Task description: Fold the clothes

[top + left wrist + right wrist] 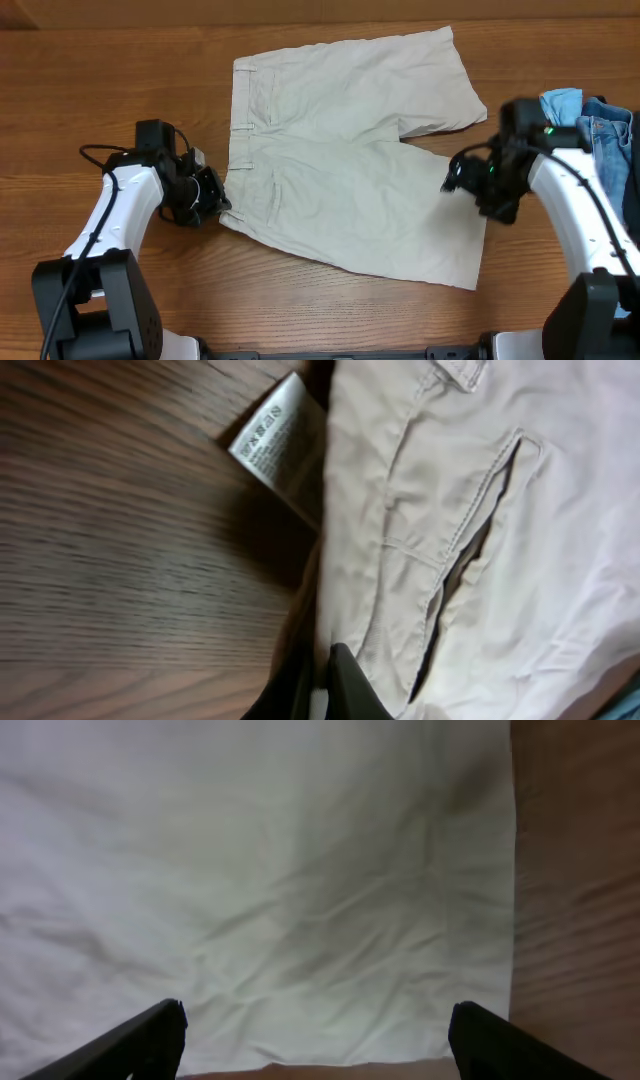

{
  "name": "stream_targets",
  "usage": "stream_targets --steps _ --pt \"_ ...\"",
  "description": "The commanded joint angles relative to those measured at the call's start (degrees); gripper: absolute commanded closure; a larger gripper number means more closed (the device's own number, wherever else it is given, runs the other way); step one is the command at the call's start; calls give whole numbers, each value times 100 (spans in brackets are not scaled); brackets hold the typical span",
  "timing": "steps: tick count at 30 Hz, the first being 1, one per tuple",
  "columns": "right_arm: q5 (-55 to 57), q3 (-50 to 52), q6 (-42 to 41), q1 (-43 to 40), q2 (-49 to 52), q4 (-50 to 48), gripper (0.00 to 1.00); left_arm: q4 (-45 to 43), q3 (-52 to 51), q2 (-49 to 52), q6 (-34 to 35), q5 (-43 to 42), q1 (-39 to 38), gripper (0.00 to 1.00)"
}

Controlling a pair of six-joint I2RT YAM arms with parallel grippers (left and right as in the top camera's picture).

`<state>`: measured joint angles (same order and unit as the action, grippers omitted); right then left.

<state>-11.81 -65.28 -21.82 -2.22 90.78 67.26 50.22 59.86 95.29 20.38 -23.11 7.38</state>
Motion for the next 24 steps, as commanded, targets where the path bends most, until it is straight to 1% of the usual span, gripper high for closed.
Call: stream_targets --steps 1,5,9,12,16,19,21,22,23,24 --pt "-188 669 -245 -17 -114 -61 12 13 151 15 -221 251 125 94" --pt "-251 1220 -374 -17 -116 203 17 59 151 15 -289 254 125 92" --pt "-393 1543 -492 -15 -116 262 18 39 151 15 -289 254 125 91" --pt "-553 1954 -774 -15 -116 15 18 59 151 15 -330 251 125 91" --pt "-767 2496 -1023 -15 -116 -498 22 66 151 15 -369 251 125 90" --pt "-852 2726 -1126 -15 -116 -763 24 61 151 15 -369 254 125 90" --pt "-885 2774 -1128 -11 -116 -929 32 57 151 15 -369 254 125 90" --pt "-883 2774 -1128 -11 -116 -992 35 55 151 15 -369 251 125 90" --pt "-881 2774 -1128 -11 -116 -1025 43 55 151 15 -369 251 125 90" --pt "-855 2774 -1123 -11 -116 -1067 53 57 151 15 -369 254 125 90"
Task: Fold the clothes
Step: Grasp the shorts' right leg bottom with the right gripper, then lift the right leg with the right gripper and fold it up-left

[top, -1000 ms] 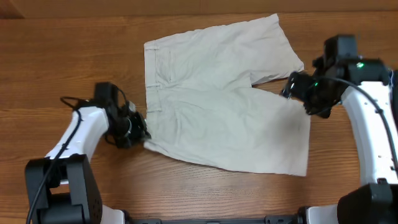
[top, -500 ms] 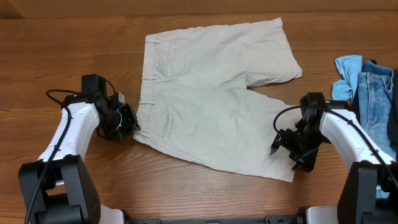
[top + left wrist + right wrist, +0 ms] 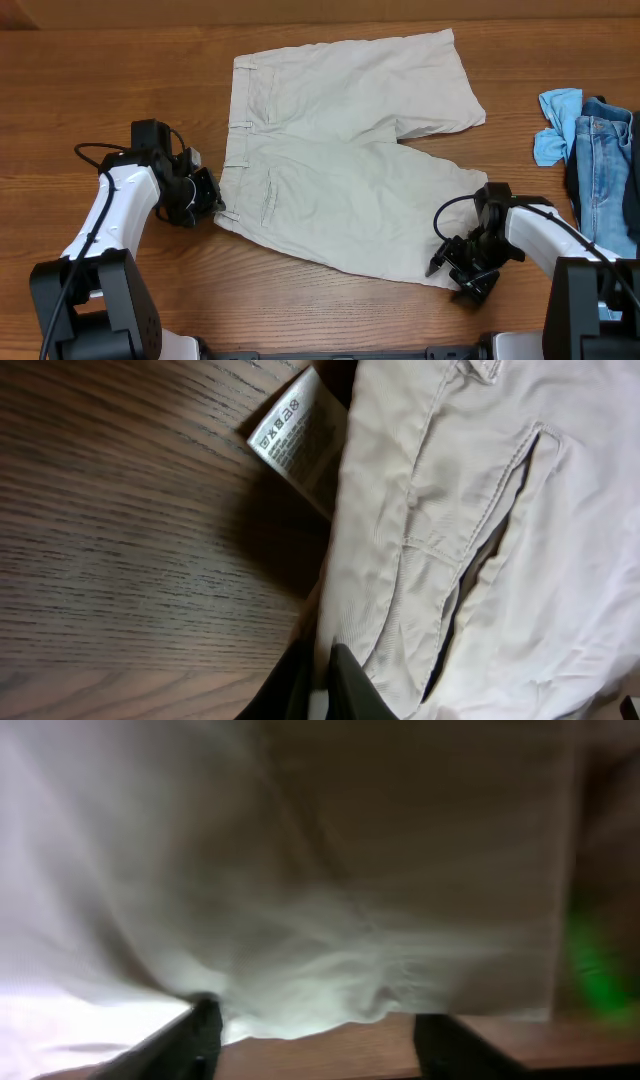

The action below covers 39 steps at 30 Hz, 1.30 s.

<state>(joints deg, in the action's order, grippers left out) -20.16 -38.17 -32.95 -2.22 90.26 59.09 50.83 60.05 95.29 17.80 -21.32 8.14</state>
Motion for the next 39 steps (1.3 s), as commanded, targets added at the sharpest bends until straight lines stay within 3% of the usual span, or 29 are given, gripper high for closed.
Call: stream_targets --steps 1,5,9,16,27,33,39 --pt "57 61 -11 -11 -63 -271 57 0 131 15 -111 72 48 90" --pt "472 61 35 -11 -173 -197 87 13 131 15 -114 72 48 90" --pt "796 57 35 -11 -610 -42 96 37 131 15 -116 70 48 95" --pt "837 -216 33 -9 -2166 348 96 758 540 -319 -337 70 48 96" --pt "745 -1558 144 -4 -4264 1790 96 2026 811 -2719 -103 101 48 96" --pt "752 -3311 221 -4 -4116 2857 96 2769 811 -3585 50 415 48 96" --pt "599 -3770 511 -4 -2577 2050 96 2452 809 -3499 212 713 48 96"
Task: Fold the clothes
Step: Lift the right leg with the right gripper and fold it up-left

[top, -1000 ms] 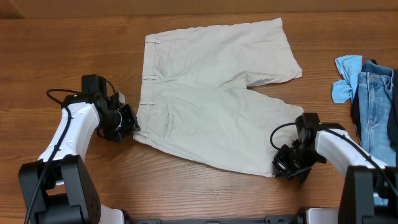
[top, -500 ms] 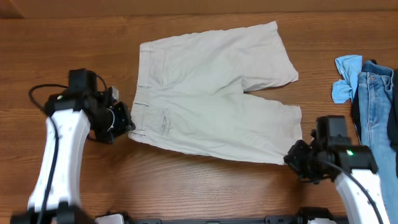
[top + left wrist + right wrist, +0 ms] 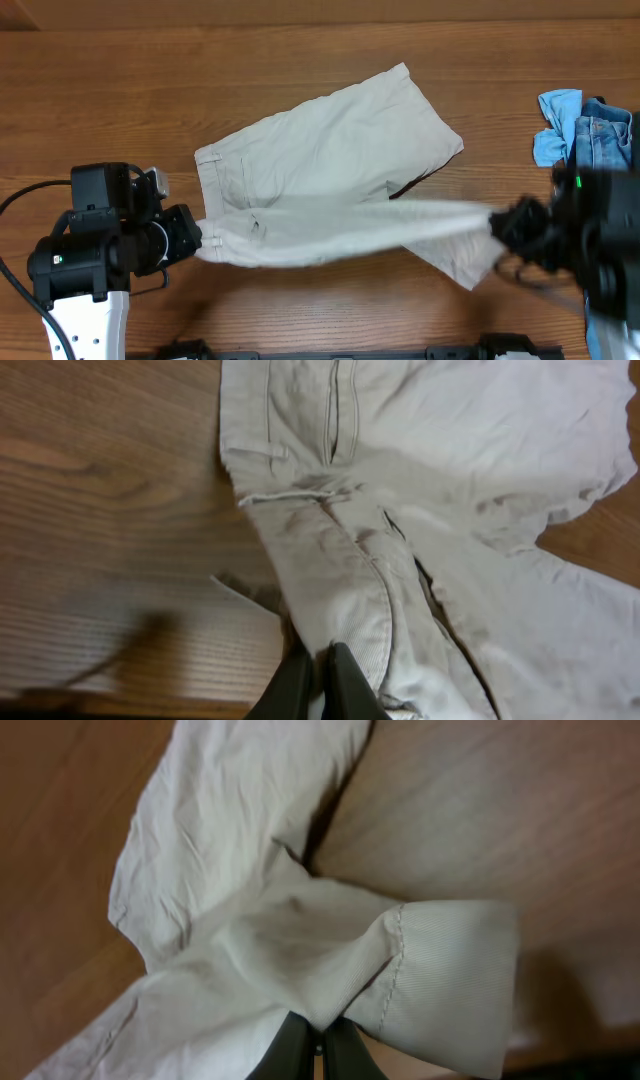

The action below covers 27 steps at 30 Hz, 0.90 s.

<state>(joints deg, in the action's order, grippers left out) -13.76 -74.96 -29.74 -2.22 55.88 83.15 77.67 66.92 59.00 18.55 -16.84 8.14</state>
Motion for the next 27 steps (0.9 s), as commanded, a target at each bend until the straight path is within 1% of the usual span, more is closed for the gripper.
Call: stream_targets --steps 1,5,6,9,13,15,19,21,27 --pt "-219 -92 393 -4 1362 -721 96 -446 122 245 90 273 48 96" --pt "-804 -94 1178 -4 2564 -2111 96 -1082 122 831 79 323 48 96" --pt "-940 -94 1224 -4 2822 -2457 96 -1209 122 1010 76 326 48 96" --pt "-1274 -94 1224 -4 3423 -3563 96 -1742 122 1589 76 197 48 96" --pt "-1952 -94 1193 -4 3661 -4889 96 -2402 122 2107 120 96 48 96" --pt "-2004 -94 848 2 3694 -5504 96 -2664 122 2297 120 120 52 96" --pt "-2000 -92 682 111 3753 -6192 96 -3016 122 2616 103 264 52 96" --pt "-1941 -92 680 245 3845 -6402 96 -3307 122 2765 -57 328 52 96" --pt "-1226 -92 675 726 4557 -6734 96 -3912 122 2911 -48 577 46 96"
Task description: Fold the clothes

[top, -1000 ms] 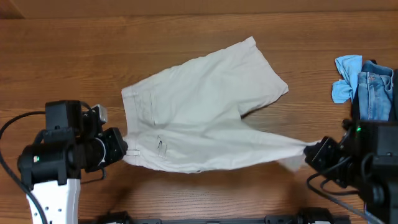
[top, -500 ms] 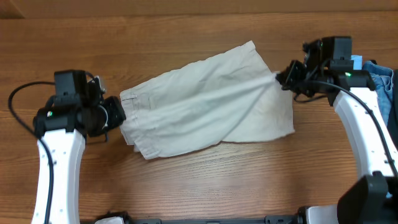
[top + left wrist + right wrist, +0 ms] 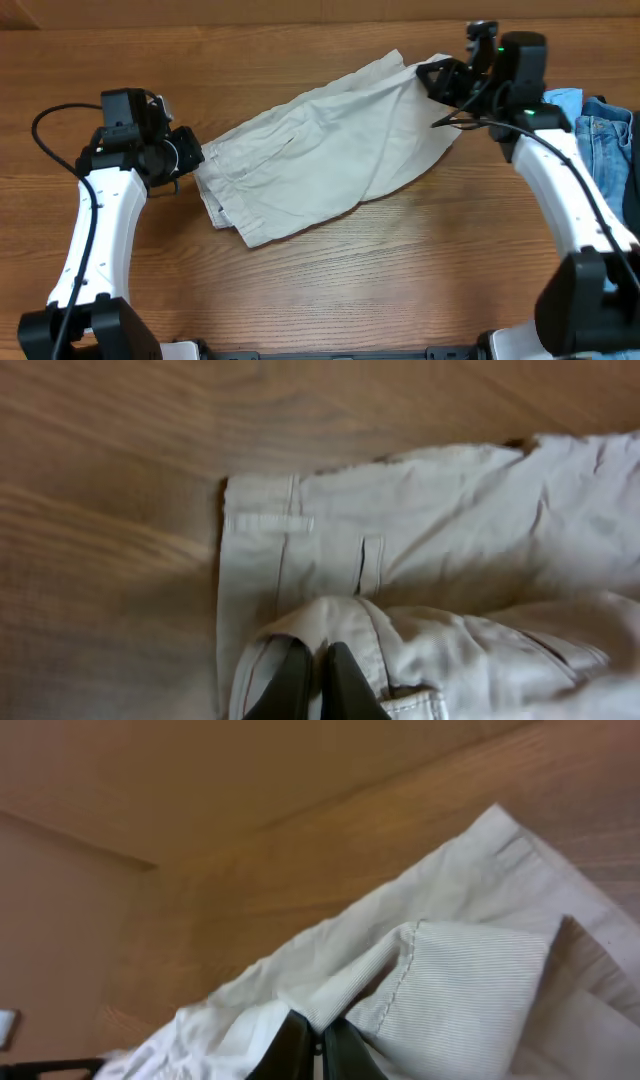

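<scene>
The beige shorts [image 3: 320,150] lie folded lengthwise across the middle of the wooden table, one leg laid over the other. At the left, my left gripper [image 3: 192,152] is shut on the waistband corner [image 3: 330,630], just above the lower waistband. Over the far right end, my right gripper [image 3: 432,78] is shut on the hem of the upper leg [image 3: 440,990], holding it above the lower leg's hem. In both wrist views the fingers [image 3: 310,685] [image 3: 312,1045] pinch cloth.
A pile of blue denim clothes [image 3: 595,130] lies at the table's right edge, behind my right arm. Bare wood shows in front of the shorts and to the left of my left arm.
Both grippers have moved away from the front of the table with the cloth. The near leg, which hung stretched between them, now lies over the far leg.
The shorts lay spread flat, my left gripper at the waistband corner and my right one open over the near leg. My right gripper then stood at that leg's hem. Later both held the near side lifted; now it is laid over the far side.
</scene>
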{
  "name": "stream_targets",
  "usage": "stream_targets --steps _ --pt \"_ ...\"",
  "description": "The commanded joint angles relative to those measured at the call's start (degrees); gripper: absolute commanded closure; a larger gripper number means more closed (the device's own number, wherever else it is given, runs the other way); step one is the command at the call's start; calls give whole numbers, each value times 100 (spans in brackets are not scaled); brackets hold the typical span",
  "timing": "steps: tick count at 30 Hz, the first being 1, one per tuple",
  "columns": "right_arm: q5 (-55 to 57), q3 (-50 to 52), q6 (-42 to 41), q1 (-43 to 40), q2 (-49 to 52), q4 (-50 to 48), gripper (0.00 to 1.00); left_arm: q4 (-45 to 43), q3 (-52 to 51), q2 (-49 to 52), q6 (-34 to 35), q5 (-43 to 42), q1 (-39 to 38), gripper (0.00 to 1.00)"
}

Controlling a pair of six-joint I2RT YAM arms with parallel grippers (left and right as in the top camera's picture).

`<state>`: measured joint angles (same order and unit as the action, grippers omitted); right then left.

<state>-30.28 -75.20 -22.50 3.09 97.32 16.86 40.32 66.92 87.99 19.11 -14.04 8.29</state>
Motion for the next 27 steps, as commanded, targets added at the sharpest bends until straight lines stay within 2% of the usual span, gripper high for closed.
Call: stream_targets --steps 1,6,11,12,13,14,15,16,17,20,22,23,24,25,26,27 --pt "481 -68 -46 262 625 -188 96 -227 122 13 -79 372 33 96" --pt "739 -68 -267 295 1285 -459 95 -227 118 203 -90 568 26 91" --pt "776 -68 -304 295 1388 -496 95 -452 118 756 -92 566 26 85" --pt "776 -68 -304 295 1388 -525 89 -555 118 942 -92 566 26 77" --pt "776 -68 -304 295 1388 -522 72 -605 118 1032 -94 566 26 66" --pt "774 -68 -304 295 1388 -520 49 -638 118 1086 -101 570 37 48" --pt "774 -68 -299 291 1388 -501 31 -678 125 1091 -184 573 83 33" --pt "765 -68 -299 271 1386 -466 25 -662 173 1060 -273 575 168 5" --pt "750 -68 -295 245 1381 -420 21 -575 267 1025 -293 573 286 0" --pt "638 -68 -280 33 1366 -118 19 37 750 898 -332 212 741 0" --pt "387 -68 -278 -118 1298 44 21 459 1036 837 -667 -452 903 12" --pt "81 -68 -278 -208 1235 94 28 625 1150 807 -791 -761 922 21" --pt "-369 -68 -278 -297 1132 144 37 833 1303 754 -1016 -1255 918 44" --pt "-802 -68 -278 -356 1027 201 51 988 1414 691 -1169 -1703 855 82" --pt "-1445 -68 -280 -382 920 227 75 1058 1447 573 -1241 -1971 708 96" --pt "-1762 -68 -280 -380 896 221 83 1067 1447 529 -1373 -1996 601 96"
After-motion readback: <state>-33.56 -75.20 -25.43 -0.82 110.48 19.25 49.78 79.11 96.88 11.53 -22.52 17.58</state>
